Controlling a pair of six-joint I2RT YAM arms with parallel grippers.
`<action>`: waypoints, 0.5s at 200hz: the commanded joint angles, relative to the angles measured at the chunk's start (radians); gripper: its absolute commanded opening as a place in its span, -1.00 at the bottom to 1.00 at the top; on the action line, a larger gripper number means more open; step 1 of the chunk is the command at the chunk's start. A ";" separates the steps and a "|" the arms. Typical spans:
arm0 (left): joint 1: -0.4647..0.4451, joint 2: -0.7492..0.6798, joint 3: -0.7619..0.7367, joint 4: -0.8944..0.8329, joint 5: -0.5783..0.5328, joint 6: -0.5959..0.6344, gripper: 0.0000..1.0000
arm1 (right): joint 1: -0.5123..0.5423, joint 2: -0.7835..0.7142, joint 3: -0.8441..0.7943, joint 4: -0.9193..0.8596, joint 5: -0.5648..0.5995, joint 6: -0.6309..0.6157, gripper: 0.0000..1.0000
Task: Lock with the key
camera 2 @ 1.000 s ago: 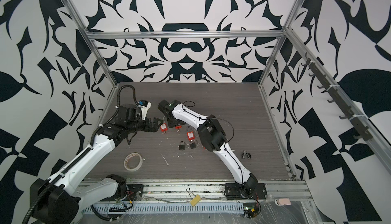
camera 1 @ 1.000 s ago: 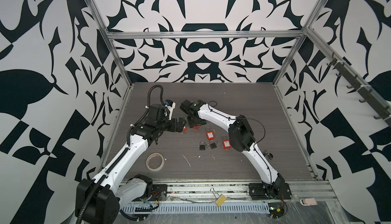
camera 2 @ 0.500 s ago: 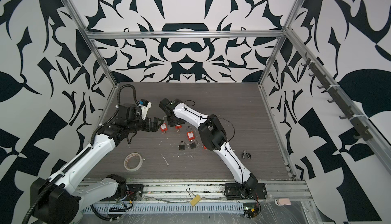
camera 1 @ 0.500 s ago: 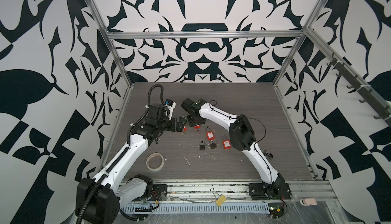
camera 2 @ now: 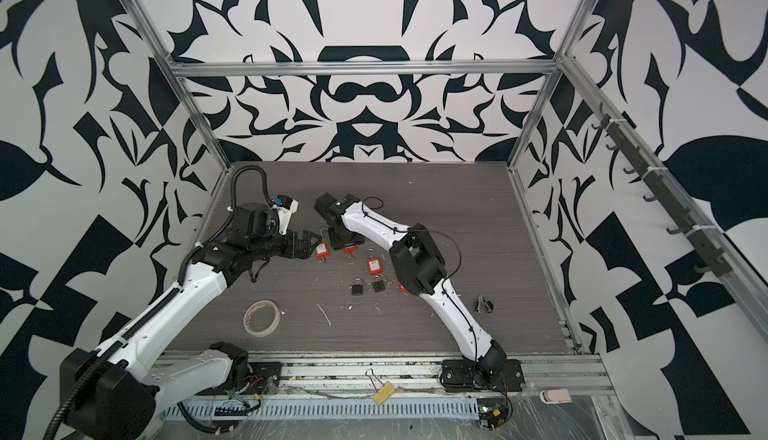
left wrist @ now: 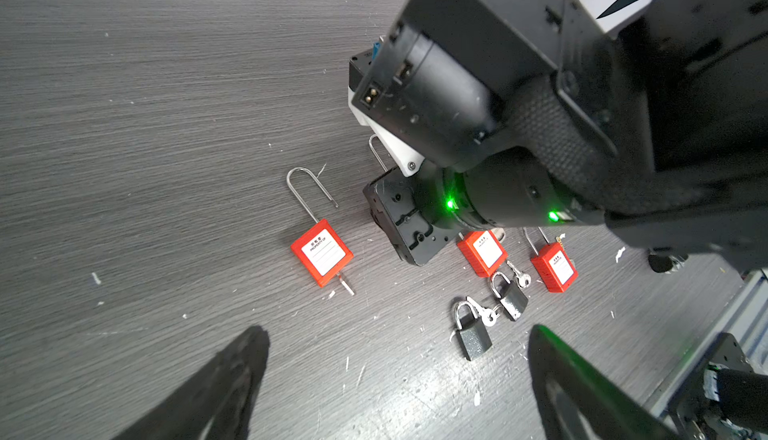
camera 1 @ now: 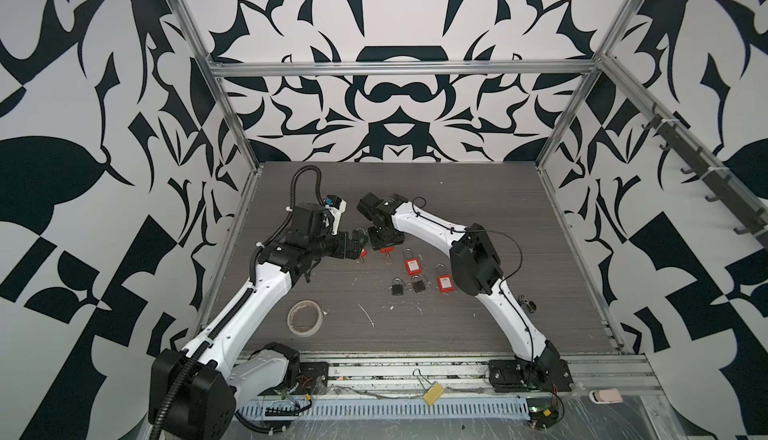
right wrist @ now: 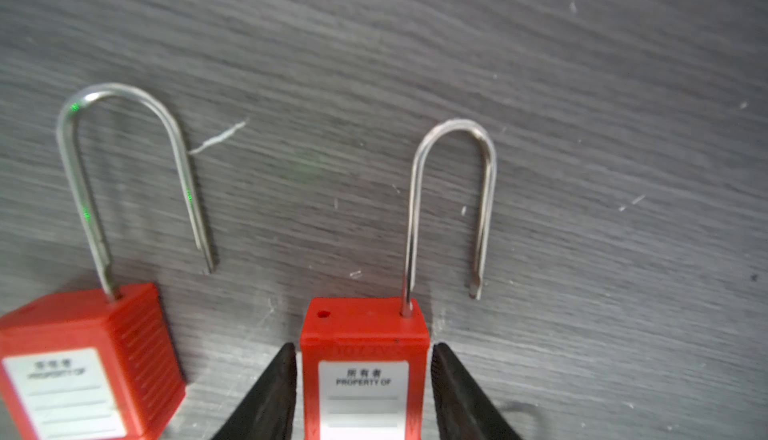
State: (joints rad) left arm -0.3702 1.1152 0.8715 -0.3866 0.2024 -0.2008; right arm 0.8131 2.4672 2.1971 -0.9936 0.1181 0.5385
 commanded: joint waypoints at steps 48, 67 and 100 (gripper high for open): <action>0.005 -0.008 0.029 -0.005 0.018 0.021 0.99 | -0.005 -0.033 0.002 0.005 -0.010 -0.044 -0.19; 0.004 -0.018 0.033 0.001 0.020 0.067 0.99 | -0.005 -0.093 -0.005 0.016 -0.005 -0.122 -0.24; 0.004 -0.082 0.022 0.018 0.044 0.252 0.98 | -0.005 -0.265 -0.107 0.088 -0.078 -0.379 -0.36</action>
State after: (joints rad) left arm -0.3702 1.0988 0.8726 -0.3862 0.2081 -0.1028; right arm 0.8116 2.4073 2.1357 -0.9596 0.0860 0.3691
